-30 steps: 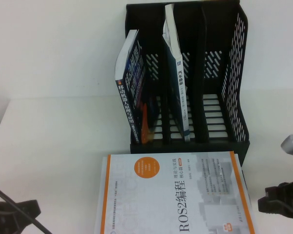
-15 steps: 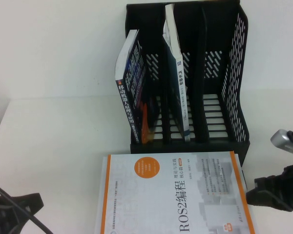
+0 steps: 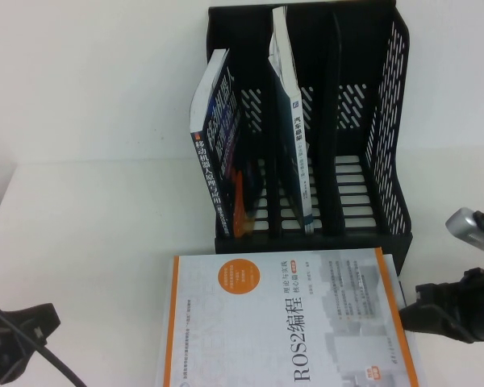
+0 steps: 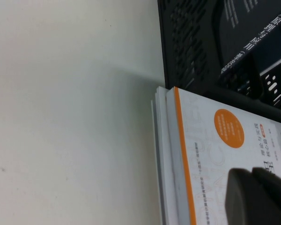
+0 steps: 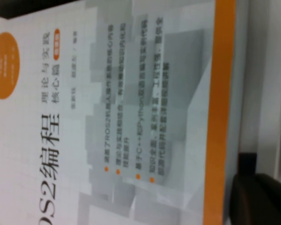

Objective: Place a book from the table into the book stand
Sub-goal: Push book with right arm

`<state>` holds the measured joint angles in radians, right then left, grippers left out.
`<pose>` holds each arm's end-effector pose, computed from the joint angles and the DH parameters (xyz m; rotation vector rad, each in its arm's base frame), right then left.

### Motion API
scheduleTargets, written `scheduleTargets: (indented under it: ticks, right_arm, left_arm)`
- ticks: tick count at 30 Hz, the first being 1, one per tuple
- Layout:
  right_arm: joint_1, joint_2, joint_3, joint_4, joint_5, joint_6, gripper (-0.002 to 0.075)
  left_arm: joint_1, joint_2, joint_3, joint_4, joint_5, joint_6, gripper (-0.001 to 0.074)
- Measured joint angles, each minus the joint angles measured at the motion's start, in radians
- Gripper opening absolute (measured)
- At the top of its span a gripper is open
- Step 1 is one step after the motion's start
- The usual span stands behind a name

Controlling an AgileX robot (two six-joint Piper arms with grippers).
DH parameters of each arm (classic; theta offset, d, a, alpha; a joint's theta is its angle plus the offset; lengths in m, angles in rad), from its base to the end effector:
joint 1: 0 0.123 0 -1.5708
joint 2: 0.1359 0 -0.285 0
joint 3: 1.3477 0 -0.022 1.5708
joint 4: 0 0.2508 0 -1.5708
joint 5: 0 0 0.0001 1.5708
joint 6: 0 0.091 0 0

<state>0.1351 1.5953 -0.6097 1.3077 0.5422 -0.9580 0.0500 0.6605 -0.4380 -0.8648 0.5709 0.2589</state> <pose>0.2494 0.0797 0.1533 0.0424 2.6369 0.8378 0.1254 -0.0313 0.2727 -0.3445 2.1042 -0.7250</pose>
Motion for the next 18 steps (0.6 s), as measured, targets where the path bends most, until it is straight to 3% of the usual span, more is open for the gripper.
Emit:
scheduleTargets:
  ticks: [8, 18]
  right_arm:
    - [0.002, 0.02, 0.0, 0.061, 0.006, -0.038, -0.0002]
    - [0.156, 0.027, -0.004, 0.133, -0.074, -0.058, -0.0002]
  left_arm:
    - [0.0, 0.0, 0.0, -0.002, -0.004, 0.001, -0.0002]
    - [0.0, 0.0, 0.0, -0.004, -0.048, 0.001, -0.0002]
